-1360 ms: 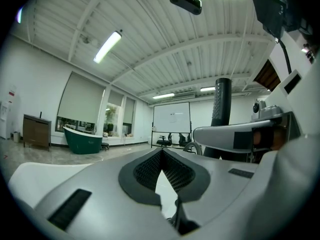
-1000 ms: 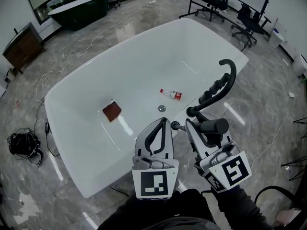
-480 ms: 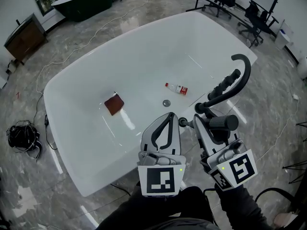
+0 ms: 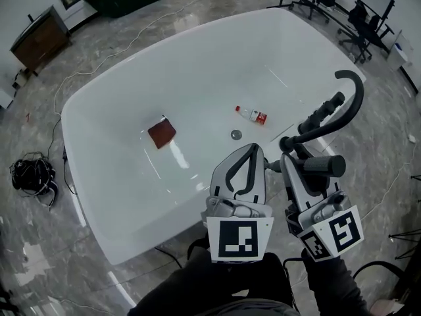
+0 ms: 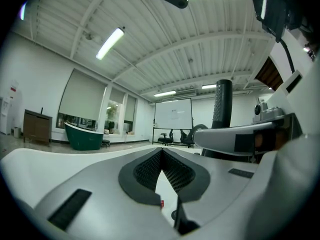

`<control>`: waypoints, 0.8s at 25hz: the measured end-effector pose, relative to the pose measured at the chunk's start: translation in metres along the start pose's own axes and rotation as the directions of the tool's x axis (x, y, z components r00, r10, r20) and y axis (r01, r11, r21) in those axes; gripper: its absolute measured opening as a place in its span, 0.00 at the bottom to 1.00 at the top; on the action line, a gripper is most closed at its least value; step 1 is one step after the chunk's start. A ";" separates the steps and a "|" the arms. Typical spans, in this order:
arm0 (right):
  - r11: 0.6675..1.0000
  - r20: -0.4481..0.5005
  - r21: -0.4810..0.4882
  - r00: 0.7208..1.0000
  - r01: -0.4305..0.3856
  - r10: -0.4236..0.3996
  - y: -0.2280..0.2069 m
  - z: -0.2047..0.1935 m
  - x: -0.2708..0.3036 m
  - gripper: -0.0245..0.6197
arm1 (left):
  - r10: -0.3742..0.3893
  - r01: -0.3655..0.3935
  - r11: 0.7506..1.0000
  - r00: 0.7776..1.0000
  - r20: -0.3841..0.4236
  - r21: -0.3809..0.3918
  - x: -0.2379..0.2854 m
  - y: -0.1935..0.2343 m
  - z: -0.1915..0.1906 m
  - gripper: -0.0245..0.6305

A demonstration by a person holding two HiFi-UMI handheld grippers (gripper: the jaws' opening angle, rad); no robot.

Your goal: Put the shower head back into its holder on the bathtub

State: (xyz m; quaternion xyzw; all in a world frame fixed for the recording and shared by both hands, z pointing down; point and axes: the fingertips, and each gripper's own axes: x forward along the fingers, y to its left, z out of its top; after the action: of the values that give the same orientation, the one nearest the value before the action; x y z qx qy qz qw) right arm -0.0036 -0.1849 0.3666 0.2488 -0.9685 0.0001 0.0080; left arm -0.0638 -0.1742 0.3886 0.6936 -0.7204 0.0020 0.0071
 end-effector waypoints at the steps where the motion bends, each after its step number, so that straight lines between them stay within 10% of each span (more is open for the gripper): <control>1: 1.000 0.001 0.000 1.000 -0.001 0.001 0.000 -0.001 0.000 0.21 | 0.001 -0.001 1.000 1.000 0.000 -0.002 0.000 -0.001 -0.001 0.04; 20: 1.000 -0.029 0.013 1.000 -0.003 0.004 -0.005 -0.038 0.014 0.21 | 0.010 -0.010 1.000 1.000 -0.006 -0.029 0.013 0.009 -0.031 0.04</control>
State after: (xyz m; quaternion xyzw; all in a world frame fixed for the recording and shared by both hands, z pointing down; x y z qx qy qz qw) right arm -0.0126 -0.1958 0.4050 0.2471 -0.9687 0.0102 0.0202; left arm -0.0727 -0.1869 0.4193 0.6897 -0.7238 -0.0062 0.0192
